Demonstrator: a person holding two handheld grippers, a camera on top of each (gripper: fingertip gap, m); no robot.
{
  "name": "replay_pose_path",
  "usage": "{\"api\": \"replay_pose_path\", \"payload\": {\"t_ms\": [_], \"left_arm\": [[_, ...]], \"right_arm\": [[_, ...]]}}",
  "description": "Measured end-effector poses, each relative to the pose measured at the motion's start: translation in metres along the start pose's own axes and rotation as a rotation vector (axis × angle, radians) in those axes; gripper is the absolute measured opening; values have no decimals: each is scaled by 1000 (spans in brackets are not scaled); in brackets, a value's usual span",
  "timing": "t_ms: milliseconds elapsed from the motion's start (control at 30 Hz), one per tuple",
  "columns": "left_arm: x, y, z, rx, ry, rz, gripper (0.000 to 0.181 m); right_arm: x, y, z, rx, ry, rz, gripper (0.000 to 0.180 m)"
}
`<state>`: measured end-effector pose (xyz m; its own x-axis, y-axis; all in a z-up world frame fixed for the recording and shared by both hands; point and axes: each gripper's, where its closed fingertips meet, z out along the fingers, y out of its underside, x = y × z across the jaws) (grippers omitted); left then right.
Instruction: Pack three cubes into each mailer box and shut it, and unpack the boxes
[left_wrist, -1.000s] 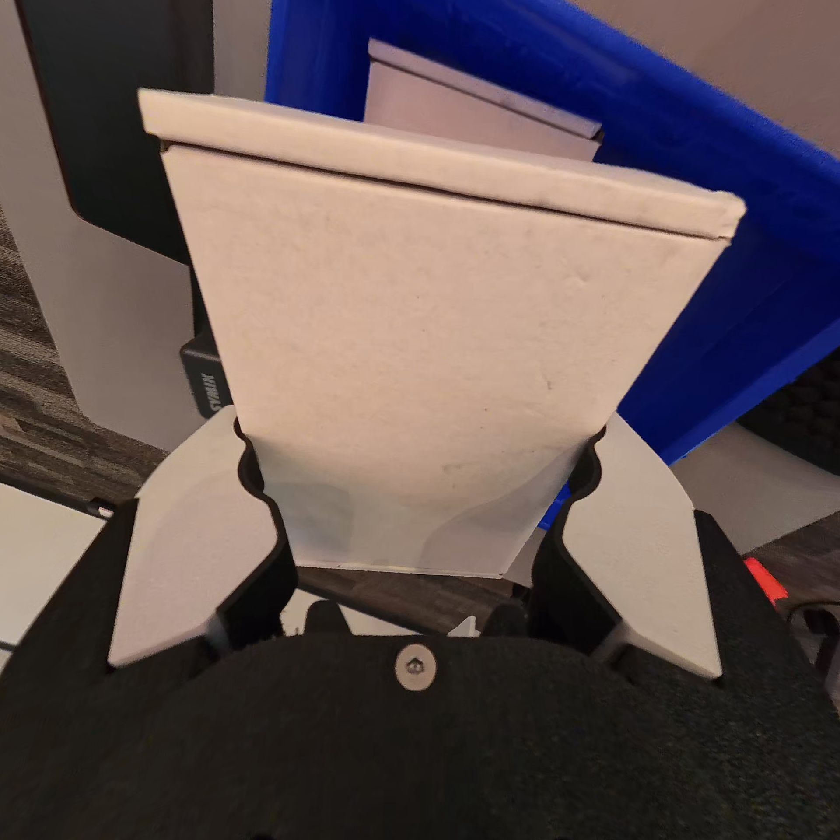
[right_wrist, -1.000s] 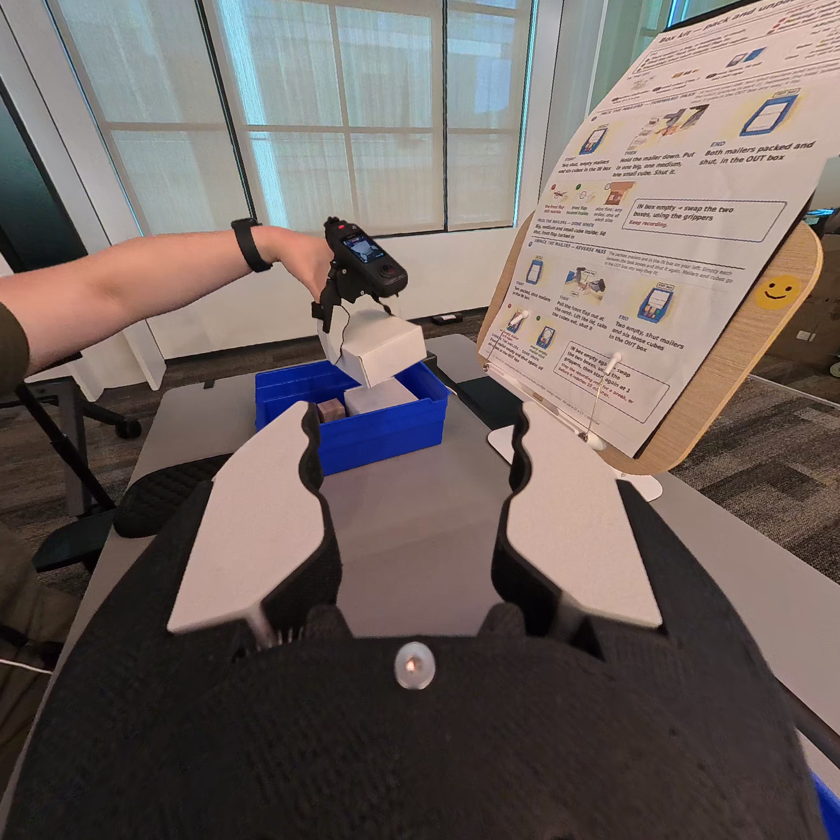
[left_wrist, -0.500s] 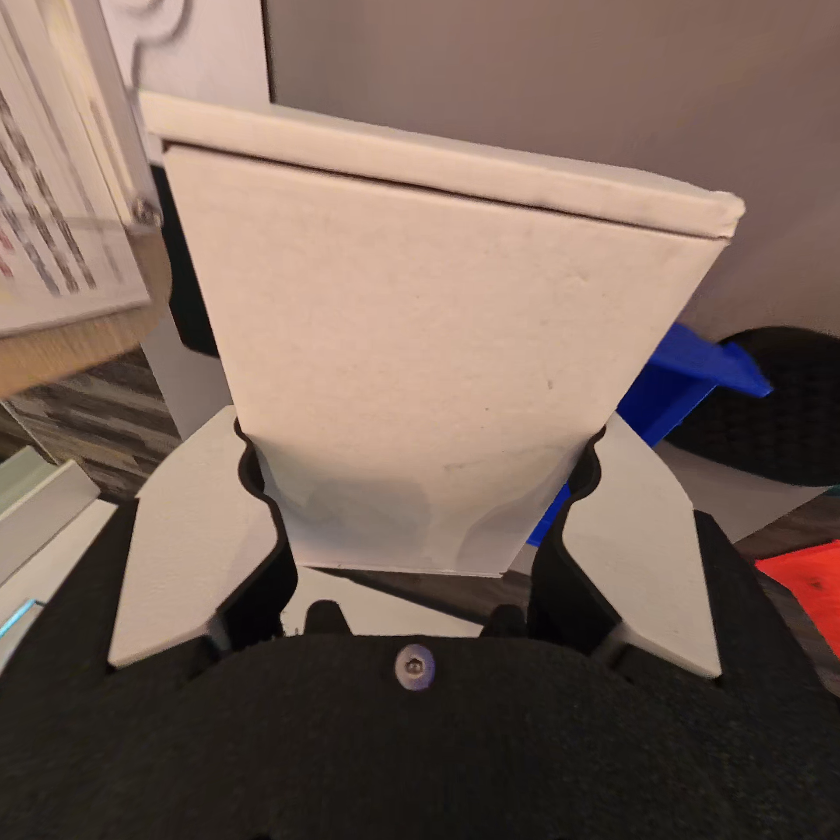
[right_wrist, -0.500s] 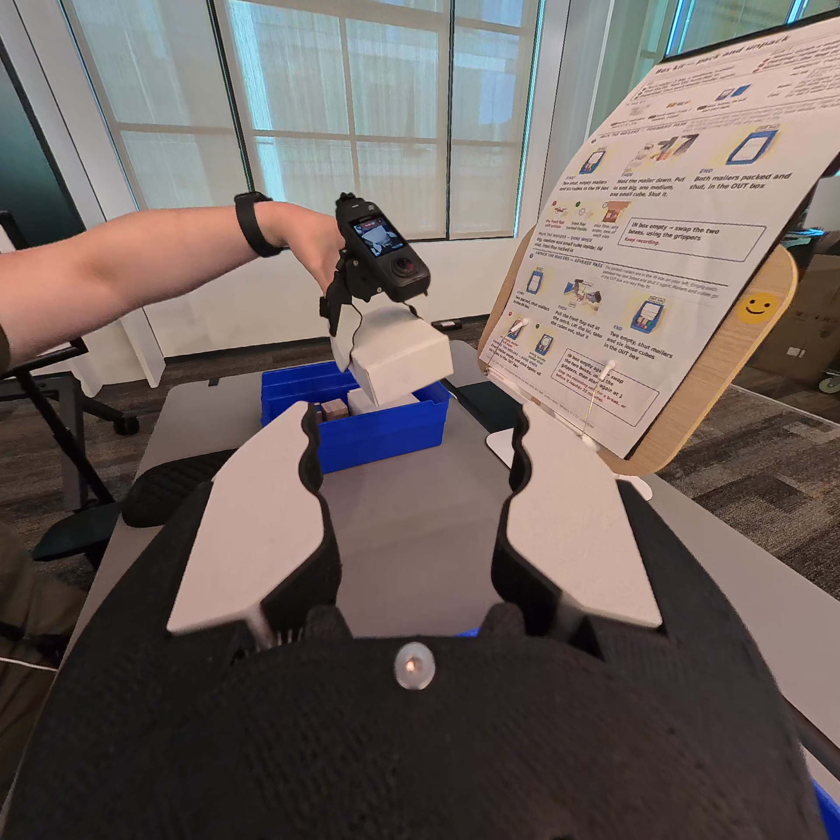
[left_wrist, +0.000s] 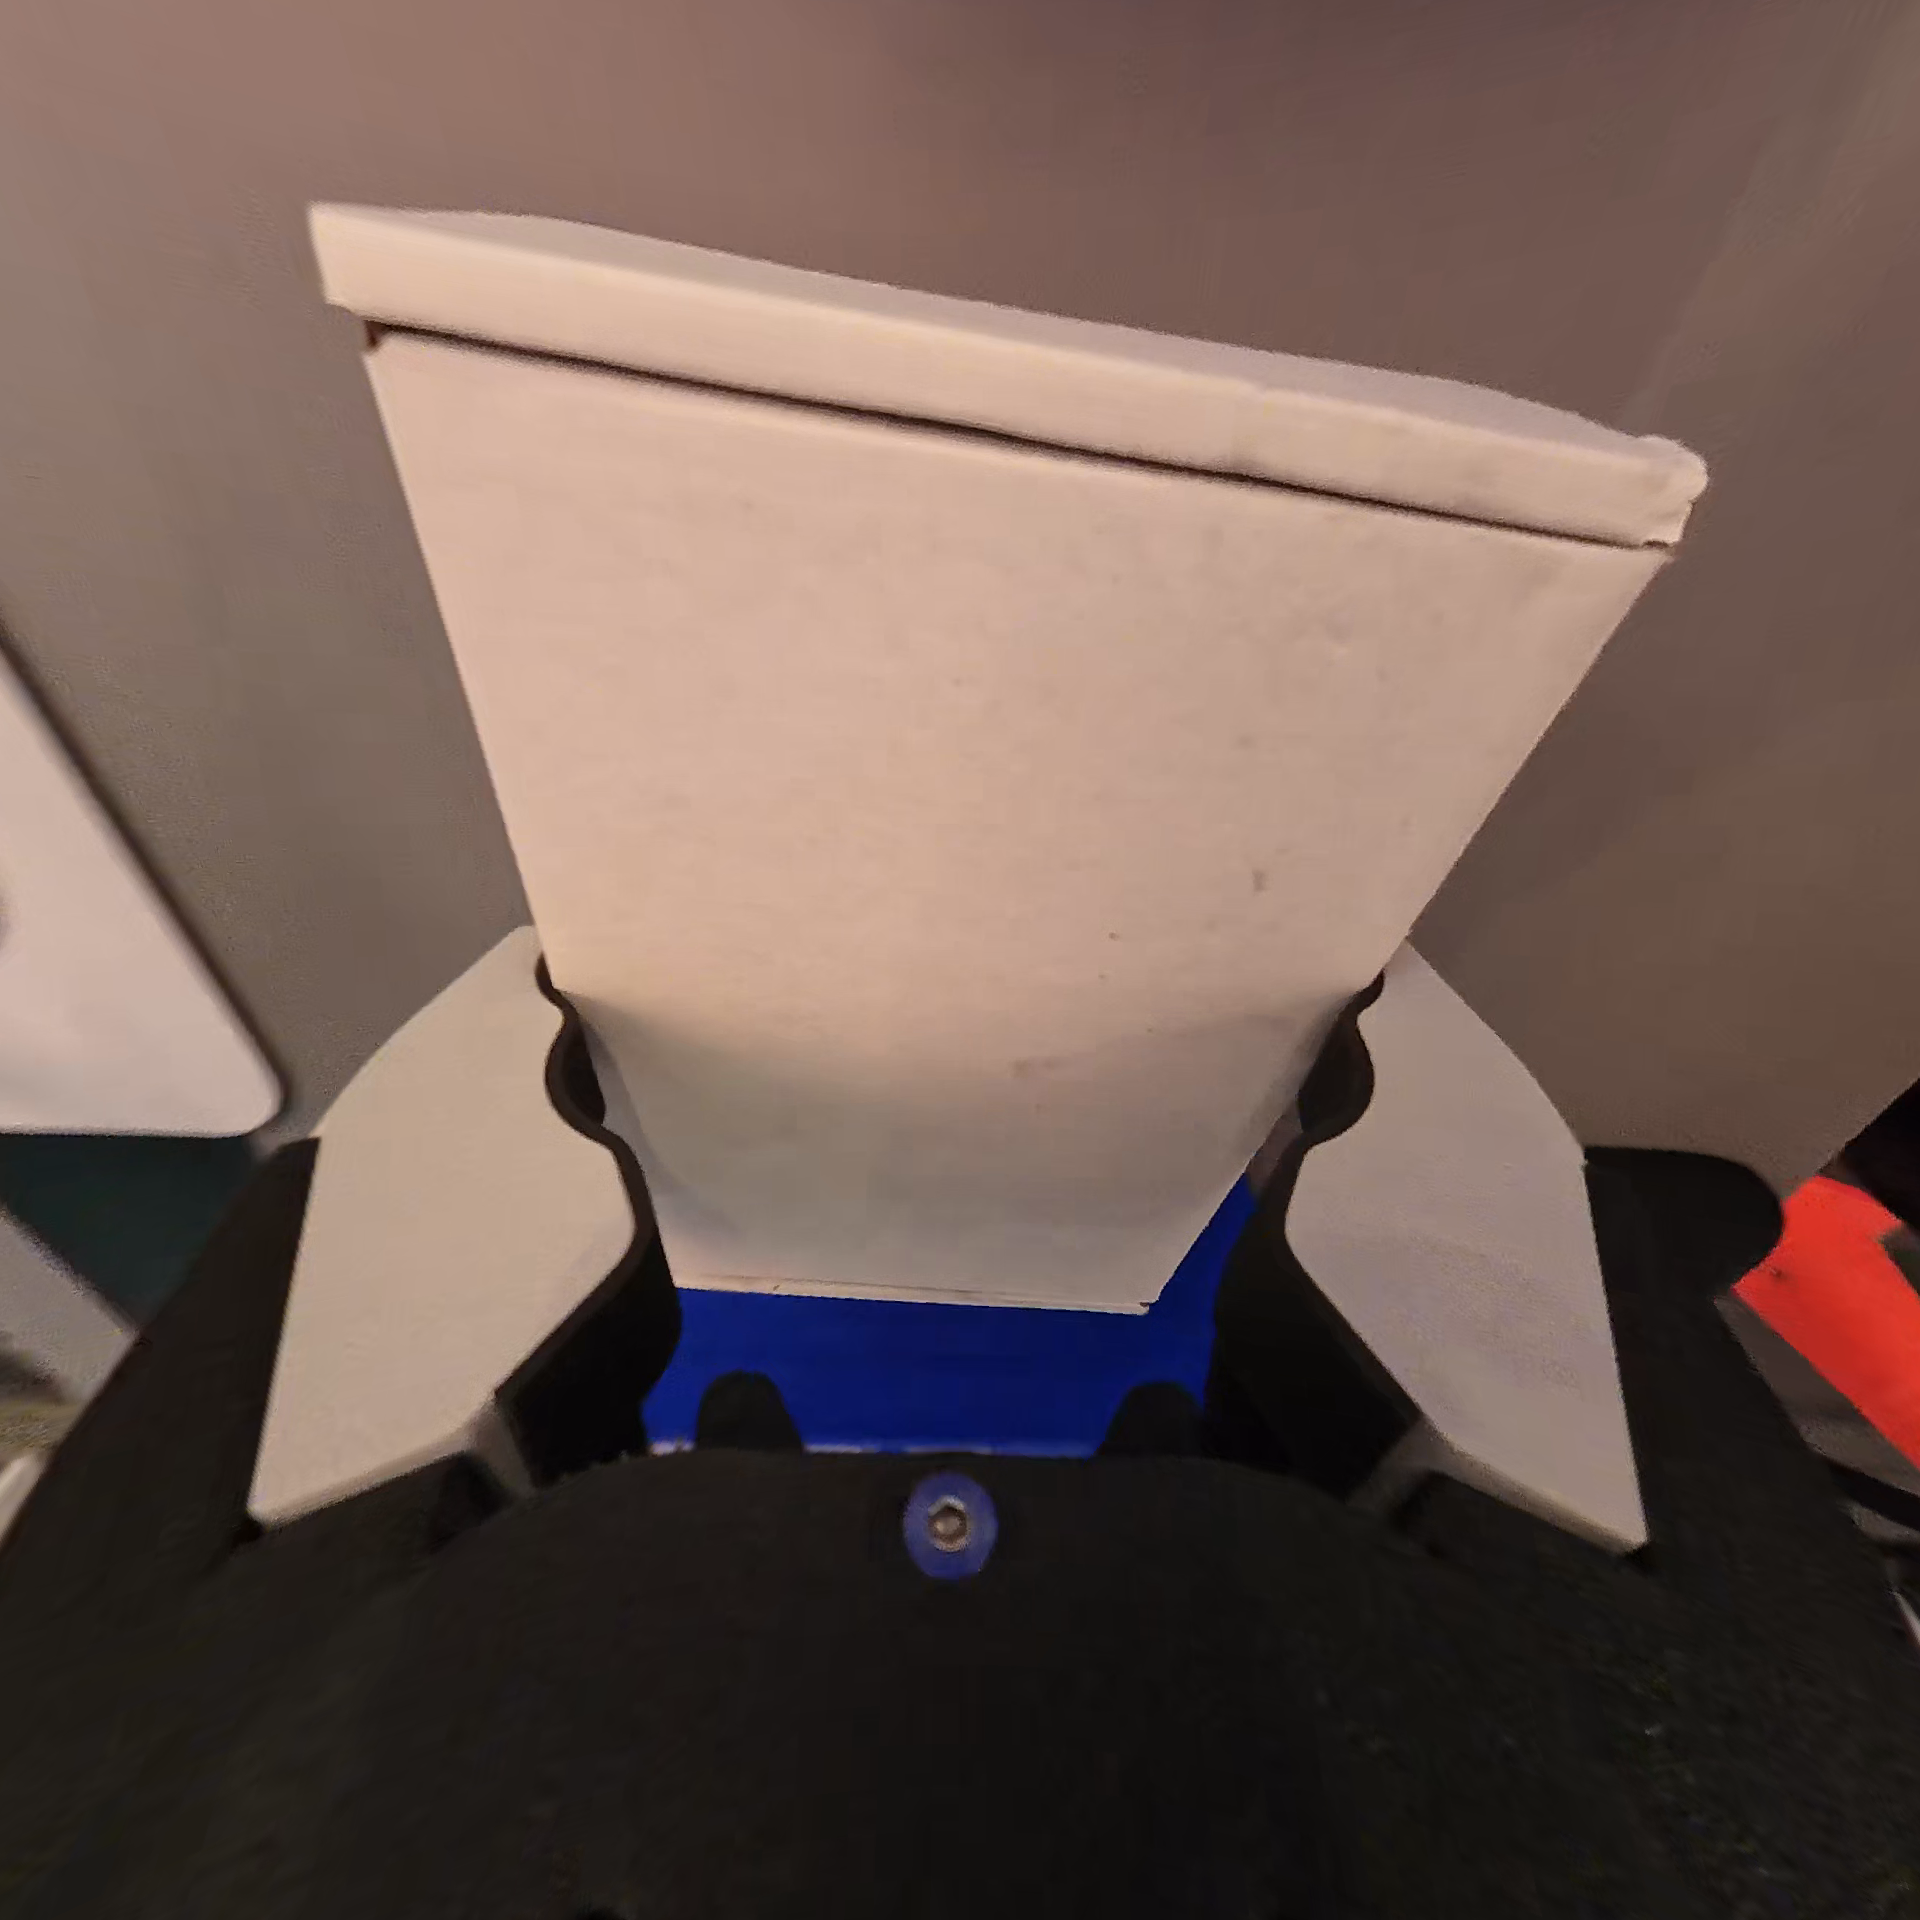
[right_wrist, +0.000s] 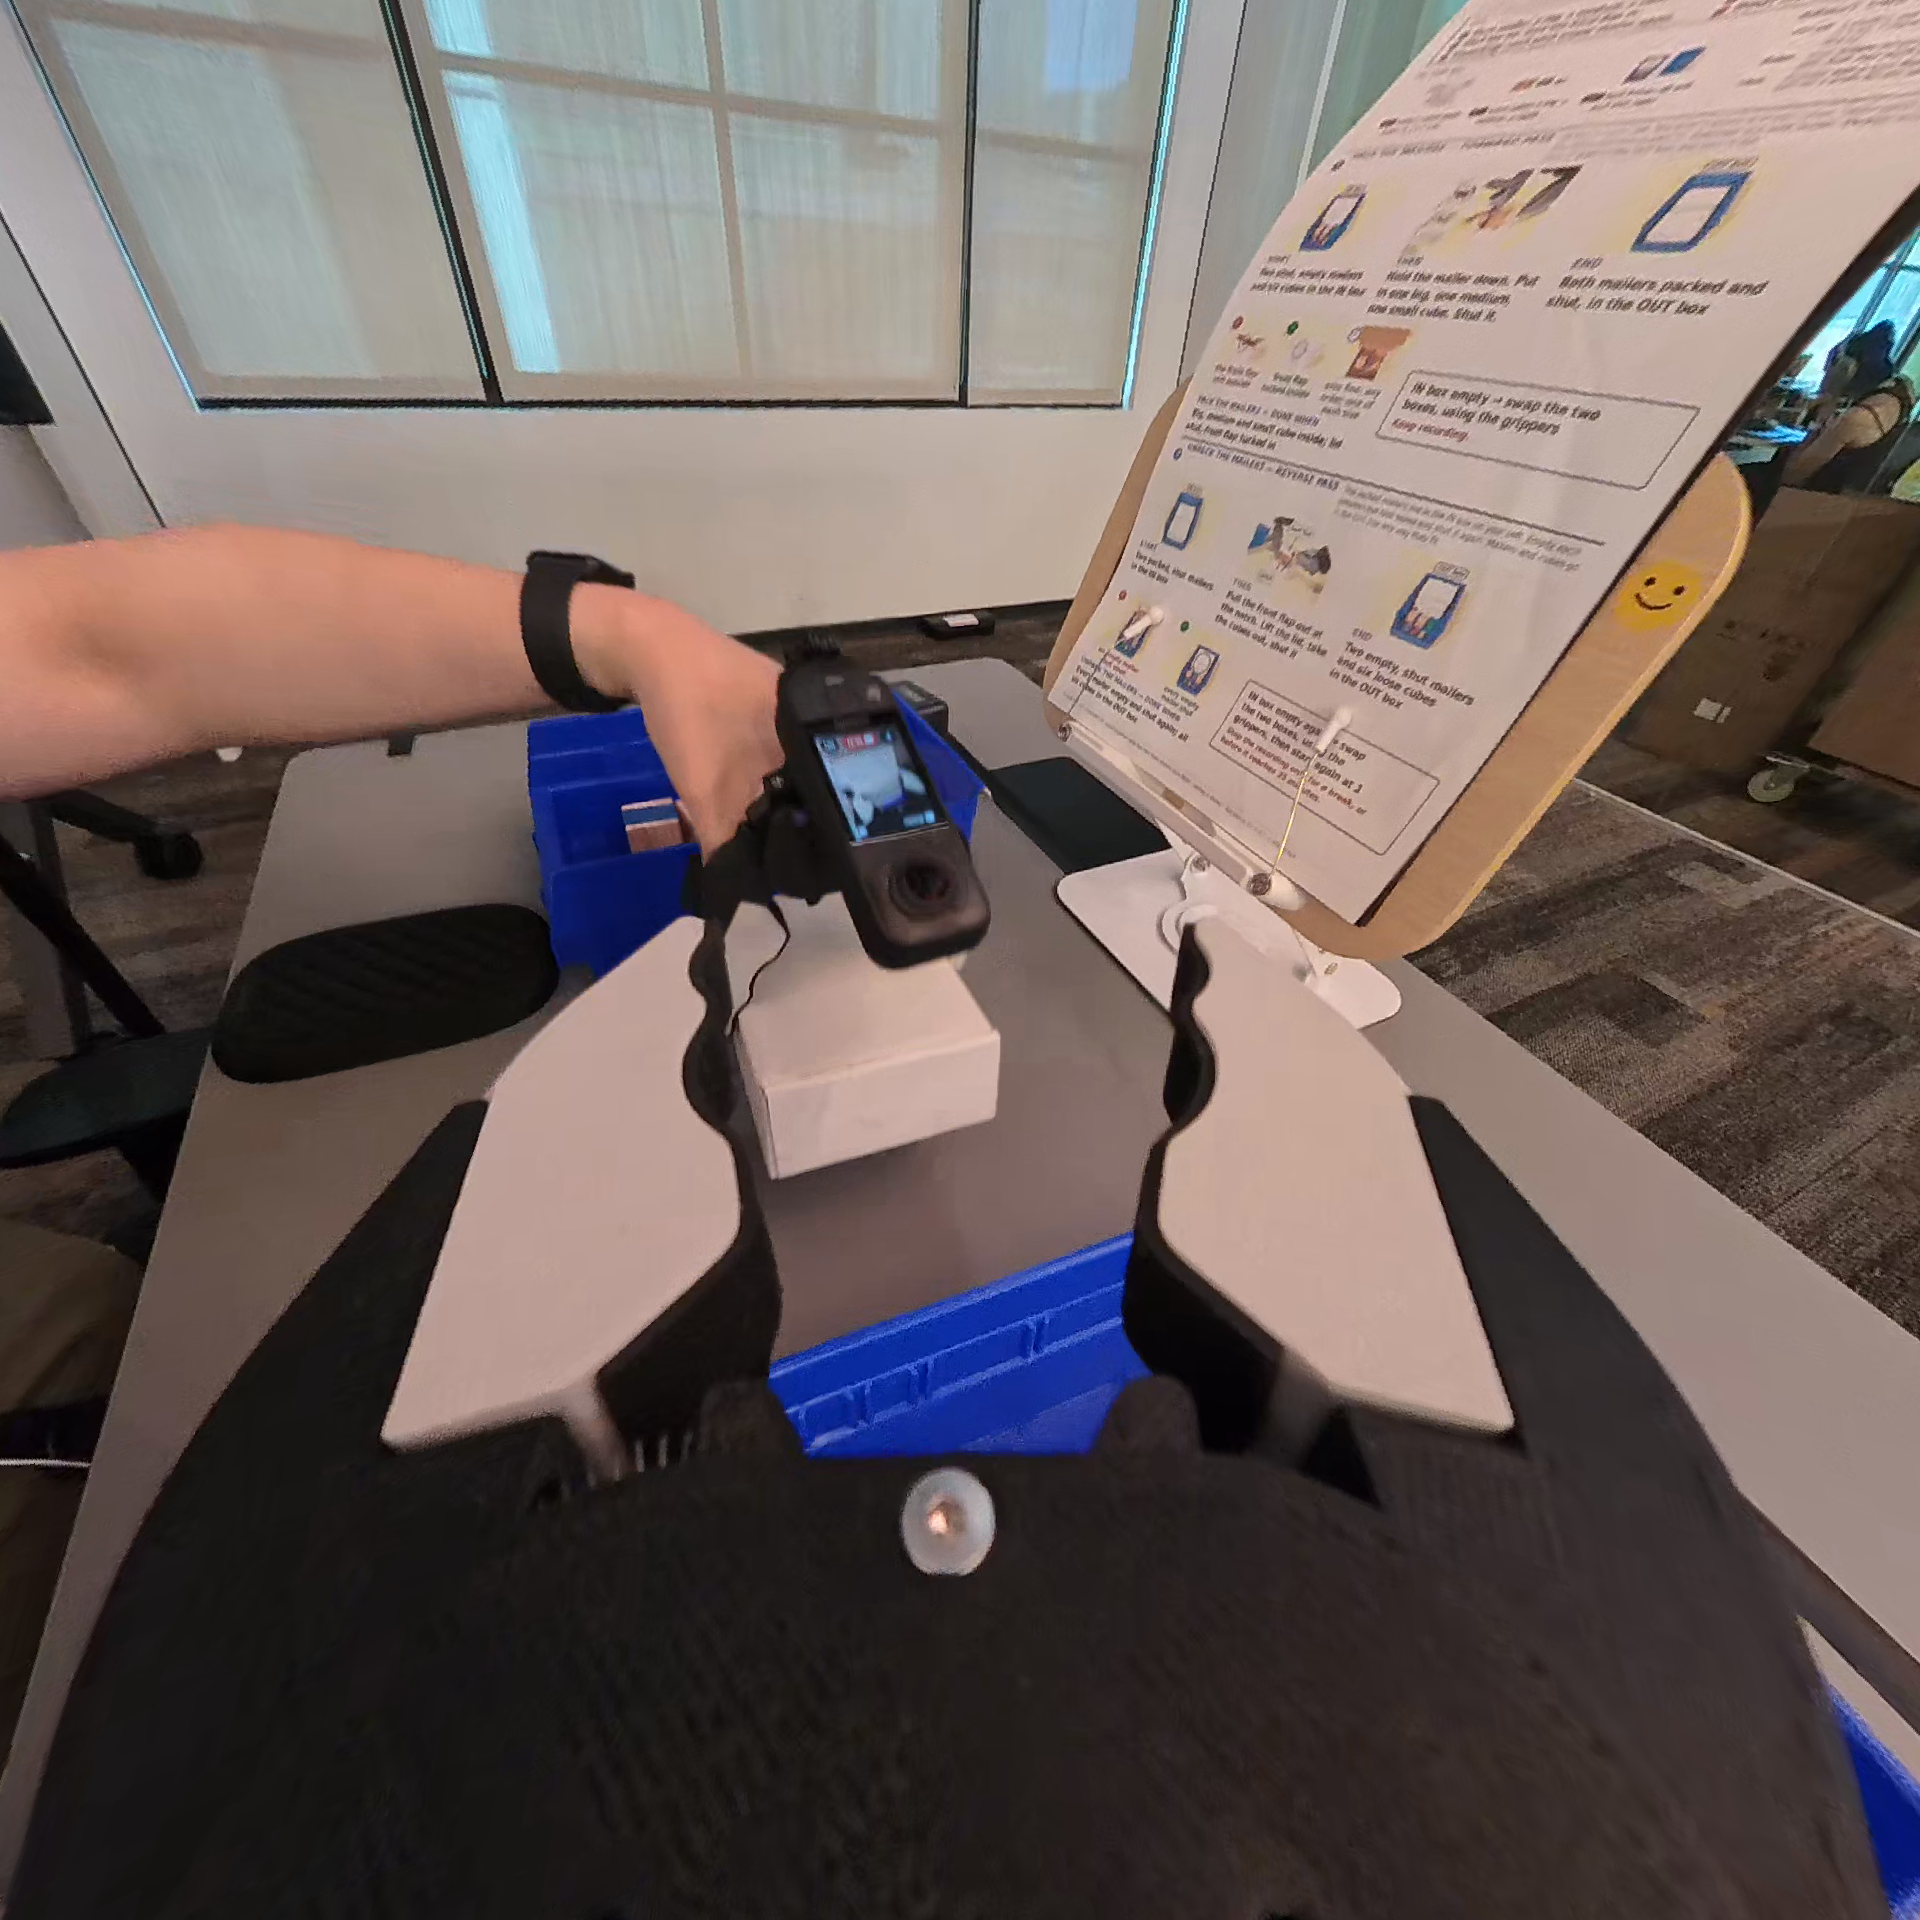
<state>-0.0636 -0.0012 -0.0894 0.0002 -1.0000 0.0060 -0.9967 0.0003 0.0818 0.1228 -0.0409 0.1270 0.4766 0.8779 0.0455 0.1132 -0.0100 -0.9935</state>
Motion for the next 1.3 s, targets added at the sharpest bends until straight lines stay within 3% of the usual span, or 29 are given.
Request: {"api": "replay_pose_path", "payload": {"t_ms": [67, 200, 533, 700, 833, 933, 1033, 1133, 1200, 1300], "left_arm": [[15, -3, 24, -14, 97, -22, 132], [19, 7, 53, -84, 98, -31, 132], [18, 13, 58, -80, -15, -36, 133], [21, 11, 54, 9, -65, -32, 133], [18, 8, 23, 210, -133, -84, 134], [18, 10, -22, 474, -215, -183, 132], [24, 26, -65, 757, -358, -333, 132], [57, 26, -85, 1118, -336, -456, 134], [77, 15, -92, 1339, -307, -446, 130], [82, 17, -64, 1294, -270, -587, 128]], "right_arm": [[-1, 3, 2, -19, -6, -7, 83], [-4, 6, 8, -47, -19, -21, 83], [-12, 13, 18, -113, -24, -80, 83], [-16, 16, 23, -142, -24, -111, 83], [-22, 10, 27, -131, -6, -160, 87], [-30, -11, 32, -53, 18, -209, 89], [-48, -53, 42, 141, 10, -237, 88], [-69, -85, 62, 359, -17, -143, 78], [-74, -76, 90, 326, 25, -99, 79], [-75, -40, 125, 180, 155, -132, 83]]}}
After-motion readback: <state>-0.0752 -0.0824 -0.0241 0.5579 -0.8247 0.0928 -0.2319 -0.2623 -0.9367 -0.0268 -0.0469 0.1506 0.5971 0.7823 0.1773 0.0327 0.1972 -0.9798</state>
